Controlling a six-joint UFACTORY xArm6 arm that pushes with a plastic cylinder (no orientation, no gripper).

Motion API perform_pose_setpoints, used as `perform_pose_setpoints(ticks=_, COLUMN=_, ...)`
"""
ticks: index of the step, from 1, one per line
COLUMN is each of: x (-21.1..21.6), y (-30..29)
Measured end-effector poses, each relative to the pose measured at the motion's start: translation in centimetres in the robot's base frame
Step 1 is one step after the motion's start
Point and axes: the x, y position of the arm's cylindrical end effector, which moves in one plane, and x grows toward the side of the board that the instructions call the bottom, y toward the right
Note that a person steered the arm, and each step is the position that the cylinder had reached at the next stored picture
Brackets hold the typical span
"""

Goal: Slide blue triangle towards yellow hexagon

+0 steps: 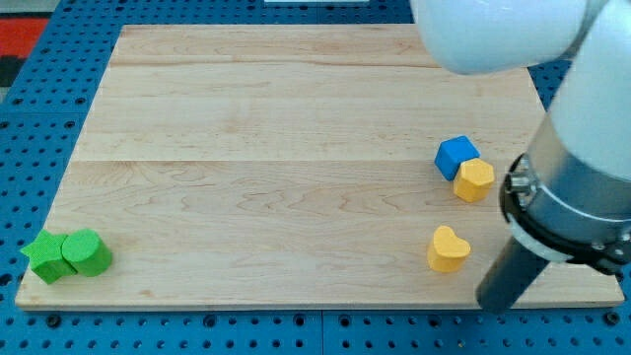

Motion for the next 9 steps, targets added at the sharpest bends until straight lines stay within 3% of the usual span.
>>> perform_pose_setpoints(ticks=2, x=-1.0, y=5.3)
perform_pose_setpoints(ticks=7, x=-5.4, y=5.3)
perform_pose_setpoints(ticks=9, x=-7.4, y=2.8)
